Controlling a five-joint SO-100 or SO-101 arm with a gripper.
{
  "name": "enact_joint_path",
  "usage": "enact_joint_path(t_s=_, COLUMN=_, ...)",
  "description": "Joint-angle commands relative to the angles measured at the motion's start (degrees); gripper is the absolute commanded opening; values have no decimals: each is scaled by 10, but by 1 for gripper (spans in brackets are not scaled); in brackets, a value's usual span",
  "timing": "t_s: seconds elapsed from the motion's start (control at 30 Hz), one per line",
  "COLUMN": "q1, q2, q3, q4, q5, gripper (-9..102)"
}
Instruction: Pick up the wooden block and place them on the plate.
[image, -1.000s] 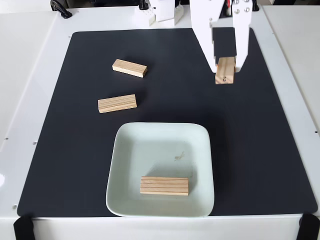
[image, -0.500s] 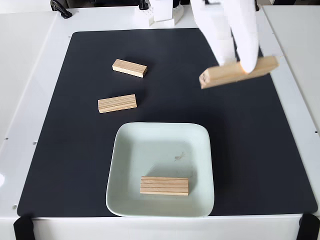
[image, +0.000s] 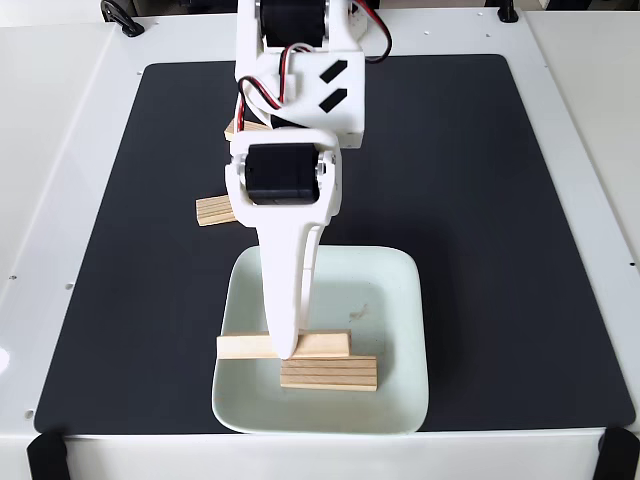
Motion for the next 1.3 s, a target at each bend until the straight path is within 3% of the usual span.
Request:
enact_joint_path(t_s=0.0, q1=2, q2=4, q3=-39, q4=24, q5=4, gripper=-1)
enact_joint_path(t_s=0.2, q1=-9, q2=4, q3=-39, q4=91, q5=7, gripper=-1)
enact_joint_path(t_s=1.27, q1=-4, q2=-54, q3=-76, q4=85, q5=4, gripper=-1)
